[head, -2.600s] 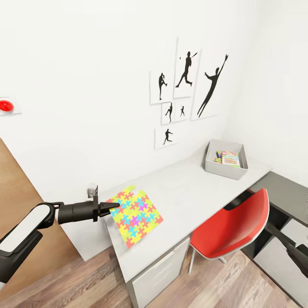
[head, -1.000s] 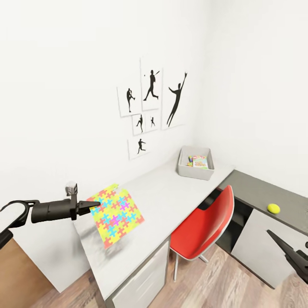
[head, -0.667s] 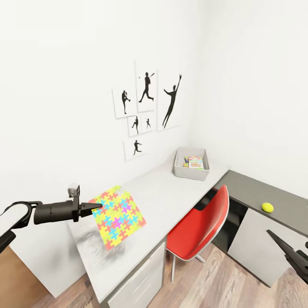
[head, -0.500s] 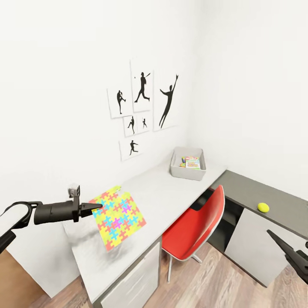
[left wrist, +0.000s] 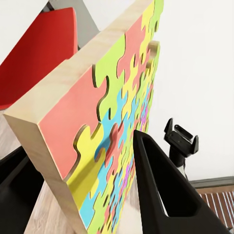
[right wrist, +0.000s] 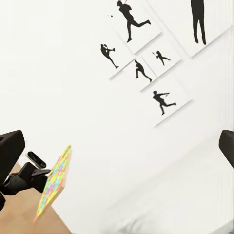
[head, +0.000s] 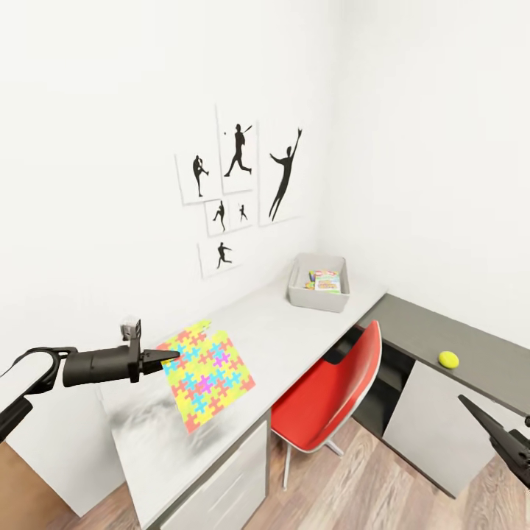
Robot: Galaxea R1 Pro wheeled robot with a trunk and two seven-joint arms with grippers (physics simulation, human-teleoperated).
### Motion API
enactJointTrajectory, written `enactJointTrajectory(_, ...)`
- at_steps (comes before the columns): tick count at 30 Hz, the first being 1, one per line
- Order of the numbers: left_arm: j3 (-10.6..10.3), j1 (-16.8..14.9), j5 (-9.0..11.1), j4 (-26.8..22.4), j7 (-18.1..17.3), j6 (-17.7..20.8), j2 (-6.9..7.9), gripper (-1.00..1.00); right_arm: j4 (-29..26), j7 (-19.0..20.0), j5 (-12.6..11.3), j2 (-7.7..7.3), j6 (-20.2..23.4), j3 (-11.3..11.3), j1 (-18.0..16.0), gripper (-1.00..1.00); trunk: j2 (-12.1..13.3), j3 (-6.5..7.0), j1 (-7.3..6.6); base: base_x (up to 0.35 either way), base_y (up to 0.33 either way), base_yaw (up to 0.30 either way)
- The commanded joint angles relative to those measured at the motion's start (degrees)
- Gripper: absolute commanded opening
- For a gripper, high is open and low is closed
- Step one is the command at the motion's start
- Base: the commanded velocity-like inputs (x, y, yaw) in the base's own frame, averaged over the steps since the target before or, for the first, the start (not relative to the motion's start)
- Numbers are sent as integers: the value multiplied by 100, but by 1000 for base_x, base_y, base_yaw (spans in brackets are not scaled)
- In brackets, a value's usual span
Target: Put all the toys in the child's room - the three board games (two on the bed and one on the table), the two jigsaw puzzles on the table, and the tennis ball on the table - inside the toy box on the table in the child's room.
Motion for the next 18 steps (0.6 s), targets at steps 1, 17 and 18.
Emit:
enactJointTrajectory(1, -14, -11, -45, 3, -54, 0, 5, -100, -7, -67, -10, 0, 66, 1, -4, 100, -13, -13, 5, 99, -114, 0)
enactJointTrajectory(17, -30, -7, -54, 3, -54, 0, 5, -100, -830, -2165, -50, -25, 1656, 7, -113, 100, -13, -13, 5, 129, -232, 0)
enactJointTrajectory(18, -35, -7, -54, 3, -54, 0, 5, -100, -837, -2110, -56, -25, 1661, 0, -110, 100, -13, -13, 5, 136, -264, 0)
